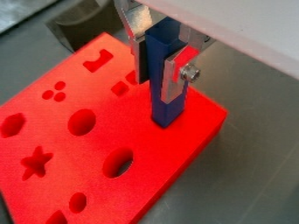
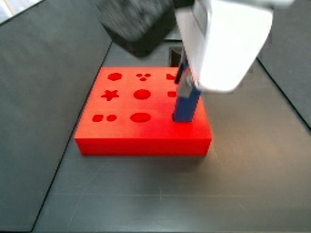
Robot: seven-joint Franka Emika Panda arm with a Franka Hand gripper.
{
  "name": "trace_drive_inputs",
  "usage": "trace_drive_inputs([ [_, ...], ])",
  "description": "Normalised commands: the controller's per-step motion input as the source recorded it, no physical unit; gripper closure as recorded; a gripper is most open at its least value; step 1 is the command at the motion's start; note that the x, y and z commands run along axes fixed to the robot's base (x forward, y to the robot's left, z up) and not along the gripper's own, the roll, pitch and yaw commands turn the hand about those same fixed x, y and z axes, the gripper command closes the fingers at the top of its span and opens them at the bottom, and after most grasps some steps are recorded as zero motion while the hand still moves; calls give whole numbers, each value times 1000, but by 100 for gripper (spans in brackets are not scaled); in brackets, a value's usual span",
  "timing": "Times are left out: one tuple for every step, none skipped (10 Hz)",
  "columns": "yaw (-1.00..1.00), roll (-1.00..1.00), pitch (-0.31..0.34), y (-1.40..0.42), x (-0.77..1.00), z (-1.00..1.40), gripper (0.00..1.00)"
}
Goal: Pick up the rectangle object. Move up. Place the rectangle object on the fixture. Regrasp the rectangle object. Move to above the board. Insert the rectangle object.
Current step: Insert the rectangle object.
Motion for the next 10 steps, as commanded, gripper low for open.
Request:
trace_drive_inputs([
  [-117, -99, 47, 174, 120, -429, 100],
  [-14, -63, 0, 103, 71, -111, 100],
  [0, 4, -10, 0, 0, 0, 100],
  [0, -6, 0, 0, 0, 0, 100],
  [0, 37, 0, 0, 0, -103, 100],
  [0, 91, -63, 6, -63, -260, 100],
  [0, 257, -100, 0, 0, -549, 100],
  [0, 64, 0, 0, 0, -51, 100],
  [0, 0, -7, 0, 0, 0, 100],
  [0, 0, -9, 0, 0, 0, 100],
])
